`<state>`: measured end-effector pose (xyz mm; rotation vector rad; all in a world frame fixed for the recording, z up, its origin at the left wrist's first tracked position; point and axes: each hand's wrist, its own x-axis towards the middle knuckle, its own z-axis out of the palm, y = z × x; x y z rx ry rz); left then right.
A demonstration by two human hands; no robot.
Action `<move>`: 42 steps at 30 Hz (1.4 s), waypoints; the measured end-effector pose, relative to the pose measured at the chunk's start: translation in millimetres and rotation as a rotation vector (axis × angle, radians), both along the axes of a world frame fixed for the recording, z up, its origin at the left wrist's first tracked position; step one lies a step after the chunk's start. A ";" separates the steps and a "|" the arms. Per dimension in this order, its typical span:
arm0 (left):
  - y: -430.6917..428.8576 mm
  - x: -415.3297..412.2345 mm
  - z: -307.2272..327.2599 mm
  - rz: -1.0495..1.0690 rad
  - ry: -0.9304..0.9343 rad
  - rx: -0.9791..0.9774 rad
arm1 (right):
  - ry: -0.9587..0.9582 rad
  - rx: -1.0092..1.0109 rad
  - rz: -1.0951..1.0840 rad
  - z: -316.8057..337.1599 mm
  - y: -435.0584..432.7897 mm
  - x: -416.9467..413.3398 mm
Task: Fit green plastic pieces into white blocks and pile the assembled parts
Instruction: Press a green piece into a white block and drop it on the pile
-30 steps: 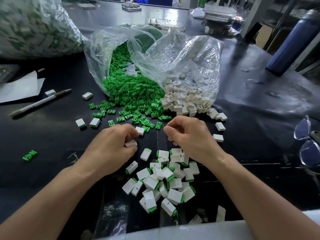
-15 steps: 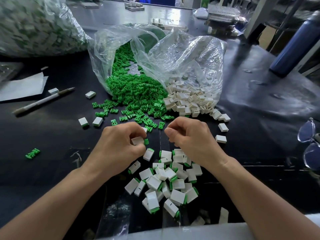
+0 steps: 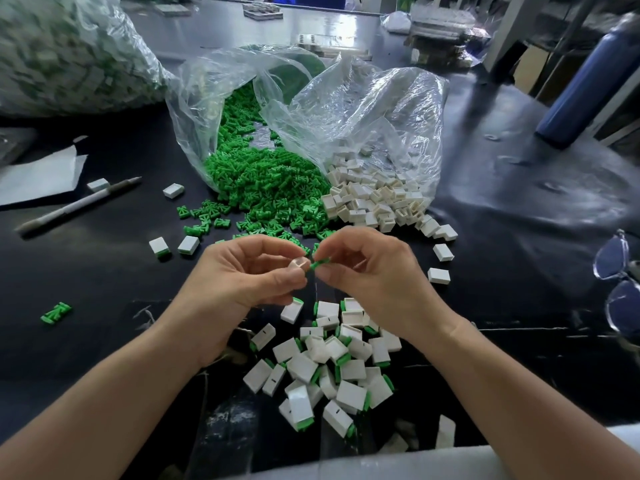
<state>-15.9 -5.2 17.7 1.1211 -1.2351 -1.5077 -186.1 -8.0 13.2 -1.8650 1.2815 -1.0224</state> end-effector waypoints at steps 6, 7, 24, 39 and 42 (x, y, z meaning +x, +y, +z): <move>1.2 -3.2 -2.7 0.004 0.011 0.020 | -0.150 0.082 -0.018 3.3 -1.7 -4.3; 1.3 -3.4 -3.0 0.012 0.008 0.017 | -0.172 0.090 -0.010 3.9 -1.0 -4.3; 3.2 -2.9 -0.6 -0.038 0.003 -0.016 | -0.105 0.077 0.050 5.4 4.3 1.8; 3.1 -3.4 -2.0 0.000 -0.082 -0.029 | -0.141 0.087 -0.024 5.5 2.5 0.7; 3.8 -4.3 -1.0 -0.005 -0.077 -0.021 | -0.206 0.073 -0.026 6.9 3.8 0.9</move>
